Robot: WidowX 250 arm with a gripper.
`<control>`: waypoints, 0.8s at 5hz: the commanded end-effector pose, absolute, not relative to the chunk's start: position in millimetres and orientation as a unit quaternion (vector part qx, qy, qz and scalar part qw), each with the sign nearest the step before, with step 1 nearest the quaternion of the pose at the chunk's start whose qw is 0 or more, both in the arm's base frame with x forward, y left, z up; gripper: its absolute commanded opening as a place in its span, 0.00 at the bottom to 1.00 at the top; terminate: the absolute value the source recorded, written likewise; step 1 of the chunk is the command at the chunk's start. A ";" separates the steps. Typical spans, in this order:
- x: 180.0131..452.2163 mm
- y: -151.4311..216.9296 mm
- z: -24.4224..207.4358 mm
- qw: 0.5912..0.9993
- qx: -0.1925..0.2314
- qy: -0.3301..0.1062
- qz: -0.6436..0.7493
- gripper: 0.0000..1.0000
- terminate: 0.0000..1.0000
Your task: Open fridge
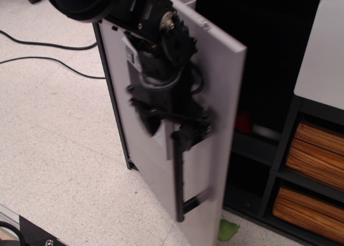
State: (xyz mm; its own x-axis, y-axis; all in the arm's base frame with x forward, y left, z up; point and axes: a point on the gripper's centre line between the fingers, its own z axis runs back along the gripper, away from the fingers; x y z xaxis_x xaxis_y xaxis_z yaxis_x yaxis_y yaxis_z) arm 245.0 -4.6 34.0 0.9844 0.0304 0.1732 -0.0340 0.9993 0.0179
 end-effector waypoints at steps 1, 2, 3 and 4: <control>193.8 -7.7 32.8 0.995 0.016 -0.039 -0.090 1.00 0.00; 172.2 -21.7 19.2 0.991 0.014 -0.040 -0.123 1.00 0.00; 169.5 -56.8 5.4 0.986 0.012 -0.046 -0.159 1.00 0.00; 187.4 -98.1 0.1 0.983 0.000 -0.052 -0.174 1.00 0.00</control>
